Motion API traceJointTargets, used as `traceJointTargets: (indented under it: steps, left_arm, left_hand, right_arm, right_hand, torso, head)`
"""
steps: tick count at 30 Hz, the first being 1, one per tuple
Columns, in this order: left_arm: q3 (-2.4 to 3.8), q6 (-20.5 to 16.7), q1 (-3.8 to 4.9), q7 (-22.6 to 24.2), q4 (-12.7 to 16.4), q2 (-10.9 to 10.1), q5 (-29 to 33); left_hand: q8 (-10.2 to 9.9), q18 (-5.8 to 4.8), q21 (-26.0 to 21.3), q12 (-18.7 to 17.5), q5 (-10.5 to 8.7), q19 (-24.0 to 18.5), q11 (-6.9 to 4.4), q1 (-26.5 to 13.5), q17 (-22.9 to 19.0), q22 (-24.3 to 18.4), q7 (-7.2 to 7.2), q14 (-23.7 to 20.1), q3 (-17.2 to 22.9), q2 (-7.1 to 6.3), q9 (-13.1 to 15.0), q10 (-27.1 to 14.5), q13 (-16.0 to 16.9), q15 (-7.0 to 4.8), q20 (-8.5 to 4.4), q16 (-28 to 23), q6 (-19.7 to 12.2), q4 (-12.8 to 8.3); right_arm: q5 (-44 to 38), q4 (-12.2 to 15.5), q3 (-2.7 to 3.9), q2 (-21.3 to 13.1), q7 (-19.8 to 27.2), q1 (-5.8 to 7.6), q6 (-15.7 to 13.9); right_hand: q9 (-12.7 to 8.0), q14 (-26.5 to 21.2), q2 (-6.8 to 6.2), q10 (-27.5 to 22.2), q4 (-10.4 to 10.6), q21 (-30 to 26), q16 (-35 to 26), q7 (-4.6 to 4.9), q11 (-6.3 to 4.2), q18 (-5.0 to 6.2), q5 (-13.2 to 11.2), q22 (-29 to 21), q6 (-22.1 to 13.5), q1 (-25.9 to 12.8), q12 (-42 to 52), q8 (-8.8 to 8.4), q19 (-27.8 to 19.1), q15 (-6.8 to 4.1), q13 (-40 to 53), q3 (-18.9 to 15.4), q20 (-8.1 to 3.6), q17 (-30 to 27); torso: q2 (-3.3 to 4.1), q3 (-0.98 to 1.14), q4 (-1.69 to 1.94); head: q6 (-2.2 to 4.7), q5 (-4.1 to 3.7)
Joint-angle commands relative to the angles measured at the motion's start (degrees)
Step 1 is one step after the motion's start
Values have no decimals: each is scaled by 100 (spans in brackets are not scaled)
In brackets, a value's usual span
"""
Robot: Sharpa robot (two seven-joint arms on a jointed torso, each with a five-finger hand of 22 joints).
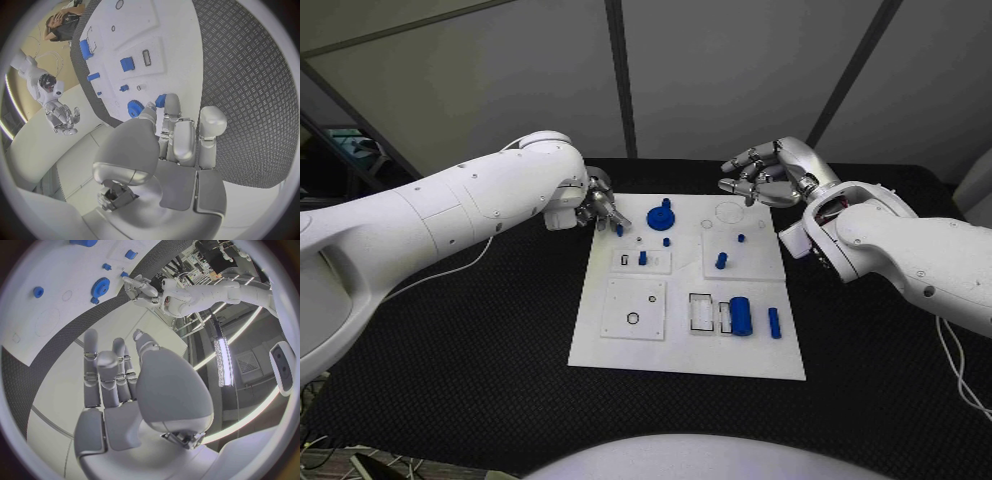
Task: Assemble the parts on the task board
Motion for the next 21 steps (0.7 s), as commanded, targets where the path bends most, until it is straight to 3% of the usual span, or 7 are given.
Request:
traceJointTargets:
  steps: [1,5,9,12,14,20,21]
  left_arm:
    - [-3,90,5,61,-6,2,-40]
    - [-4,67,5,78,-4,-7,-40]
    - [-4,1,4,103,12,-28,18]
    - [-4,-59,4,117,39,-53,88]
    - [-4,-132,2,133,69,-78,130]
    - [-4,-431,-6,153,178,-183,314]
    - [-4,-473,-6,154,202,-203,357]
  left_hand:
    - [35,-68,40,0,-36,55,-37,70,15,20,3,123,4,6,-9,20,-10,-47,7,41,59,-56]
    - [44,-70,54,-19,-28,73,-72,238,37,50,-38,136,127,119,-19,39,-38,-74,-12,62,106,-181]
    - [47,-78,88,-115,-13,112,-123,701,78,114,-83,159,627,302,-9,49,-120,-132,-73,98,119,-555]
    - [70,-93,119,-181,-9,142,-129,739,97,169,-75,170,1017,278,33,98,-183,-125,-84,114,109,-711]
    - [106,-102,140,-214,-7,163,-130,637,101,209,-77,173,1324,195,85,142,-221,-123,-82,117,102,-776]
    - [304,-121,194,-268,-34,233,-156,-81,112,354,-63,182,2964,-479,390,315,-321,-140,-88,124,41,-1117]
    - [330,-116,201,-261,-29,242,-144,-116,113,370,-88,182,3094,-493,419,335,-323,-136,-99,125,52,-1149]
  right_arm:
    - [11,8,4,4,16,8,31]
    - [11,6,4,7,17,8,30]
    - [11,4,4,8,19,8,29]
    - [11,4,4,8,21,8,28]
    - [11,4,4,7,22,8,28]
    - [11,8,4,2,24,8,24]
    - [11,8,4,1,24,8,23]
  right_hand:
    - [-7,-32,4,-41,27,-39,-27,-11,2,74,28,-9,-48,-41,17,29,58,-15,-5,9,1,1]
    - [-7,-32,4,-41,27,-39,-27,-11,2,74,28,-9,-48,-41,17,29,58,-15,-5,9,1,1]
    - [-7,-32,4,-41,27,-39,-27,-11,2,74,28,-9,-48,-41,17,29,58,-15,-5,9,1,1]
    - [-7,-32,4,-41,27,-39,-27,-11,2,74,28,-9,-48,-41,17,29,58,-15,-5,9,1,1]
    - [-7,-32,4,-41,27,-39,-27,-11,2,74,28,-9,-48,-41,17,29,58,-15,-5,9,1,1]
    - [-7,-32,4,-41,27,-39,-27,-11,2,74,28,-9,-48,-41,17,29,58,-15,-5,9,1,1]
    - [-7,-32,4,-41,27,-39,-27,-11,2,74,28,-9,-48,-41,17,29,58,-15,-5,9,1,1]
  torso:
    - [0,-2,5]
    - [-1,-3,3]
    - [-4,-2,2]
    - [-2,-2,4]
    - [-4,-2,5]
    - [-5,-1,5]
    - [-6,0,3]
  head:
    - [-9,1]
    - [-11,3]
    - [-15,7]
    - [-19,6]
    - [-24,9]
    - [-27,14]
    - [-26,17]
